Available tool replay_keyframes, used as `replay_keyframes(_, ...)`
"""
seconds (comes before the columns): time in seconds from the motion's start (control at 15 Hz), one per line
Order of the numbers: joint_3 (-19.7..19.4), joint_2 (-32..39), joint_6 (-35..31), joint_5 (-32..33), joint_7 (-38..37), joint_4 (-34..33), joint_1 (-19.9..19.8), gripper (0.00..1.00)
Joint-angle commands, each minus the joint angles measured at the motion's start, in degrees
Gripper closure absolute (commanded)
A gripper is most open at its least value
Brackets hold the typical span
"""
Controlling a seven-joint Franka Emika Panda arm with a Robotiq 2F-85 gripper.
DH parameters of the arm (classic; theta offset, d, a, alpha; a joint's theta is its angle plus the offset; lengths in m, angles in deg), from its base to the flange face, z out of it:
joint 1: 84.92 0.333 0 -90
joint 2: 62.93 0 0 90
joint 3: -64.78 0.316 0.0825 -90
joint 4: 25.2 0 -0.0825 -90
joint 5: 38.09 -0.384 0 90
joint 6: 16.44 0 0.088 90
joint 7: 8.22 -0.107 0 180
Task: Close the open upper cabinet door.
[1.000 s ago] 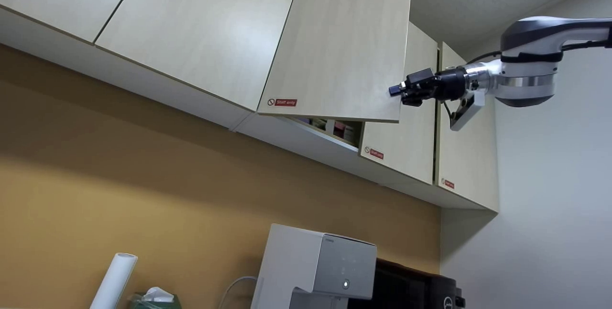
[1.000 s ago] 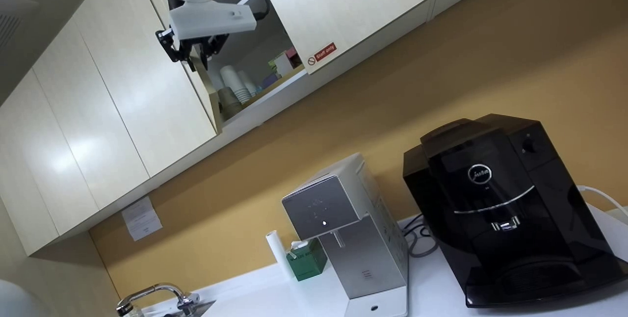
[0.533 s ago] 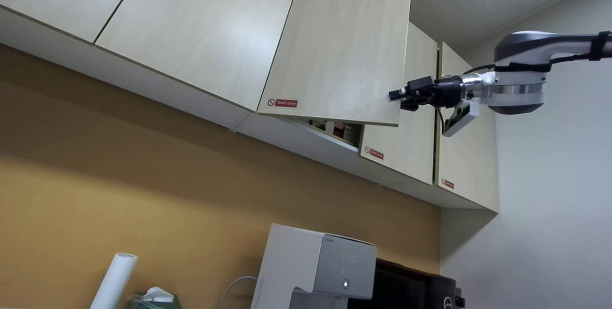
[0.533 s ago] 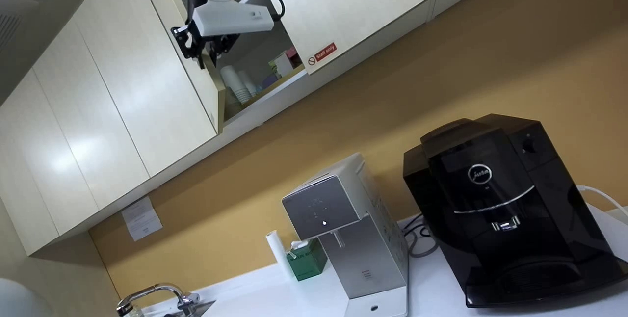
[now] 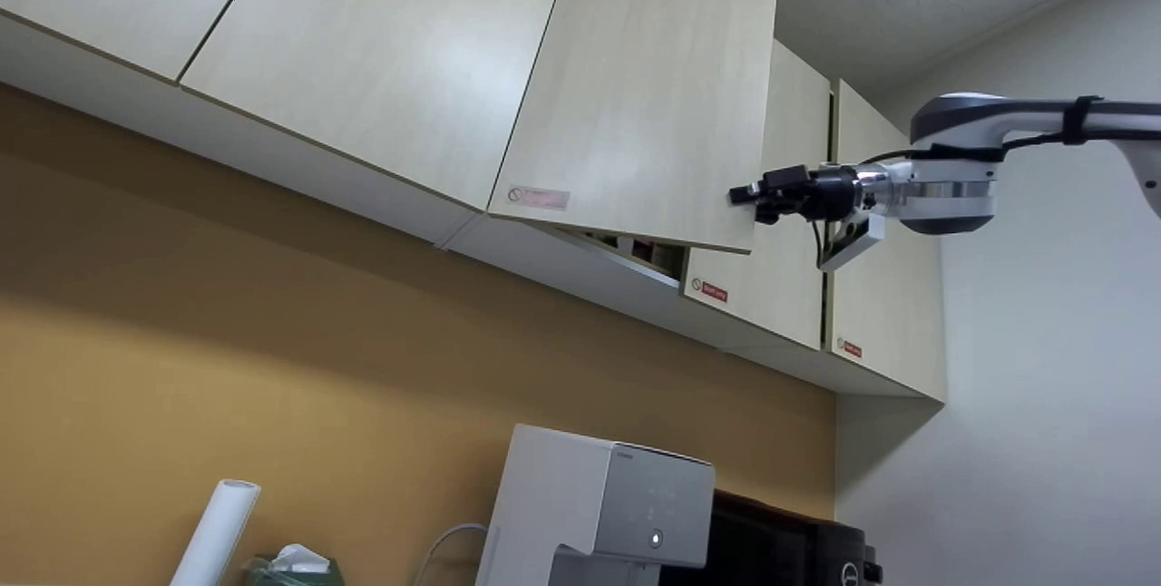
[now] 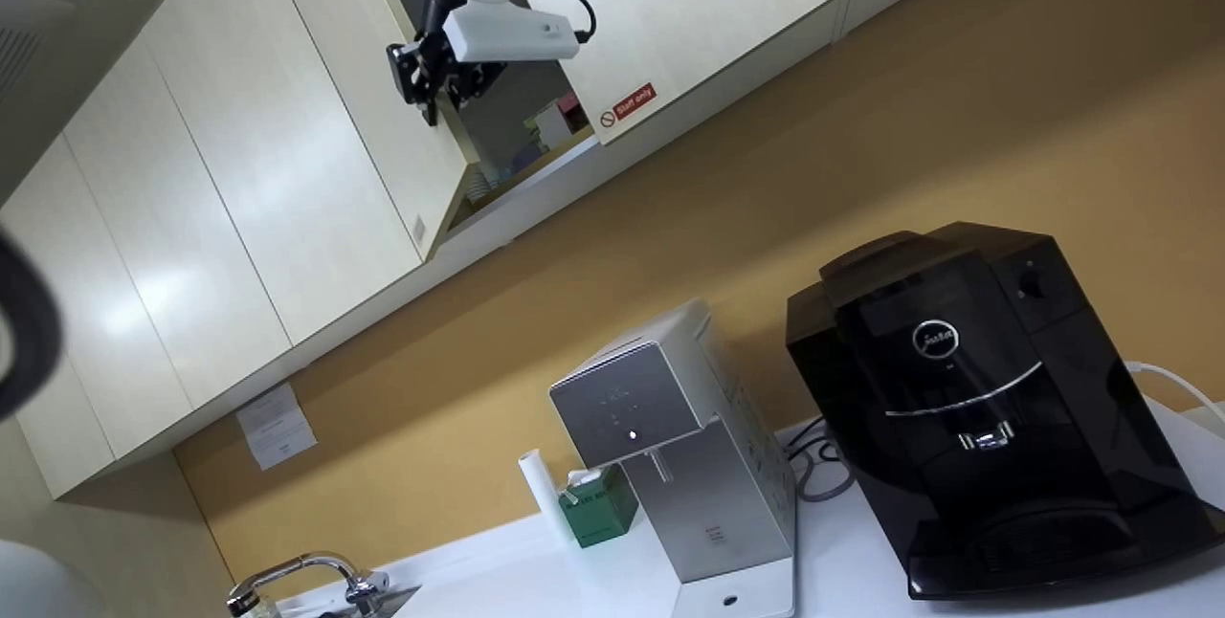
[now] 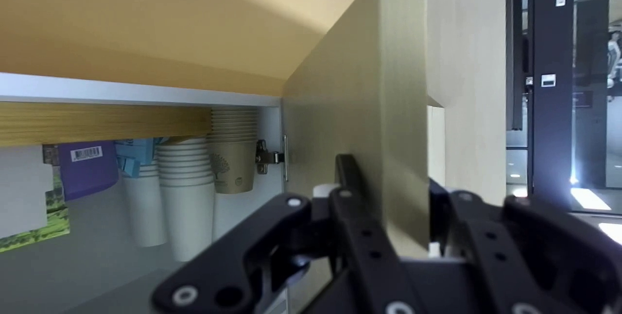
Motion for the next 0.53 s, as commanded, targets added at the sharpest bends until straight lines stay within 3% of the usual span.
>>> replay_keyframes(0.0,-2.3,2.9,-0.1,-2.1,0.4,-5.4,6.5,0.93)
replay_keyframes(0.07,-2.9,3.1,0.0,-2.0,0.4,-6.2,7.2,0.93)
replay_keyframes(0.13,-2.1,1.7,0.2,-0.9,0.8,-2.9,2.9,0.93)
replay_keyframes(0.2,-2.5,1.7,0.1,-0.9,0.8,-3.2,3.1,0.74)
replay_keyframes(0.4,-2.6,1.6,-0.2,-0.8,1.0,-3.2,3.0,0.74)
replay_keyframes(0.47,-2.6,1.7,-0.2,-0.9,1.0,-3.2,3.0,0.93)
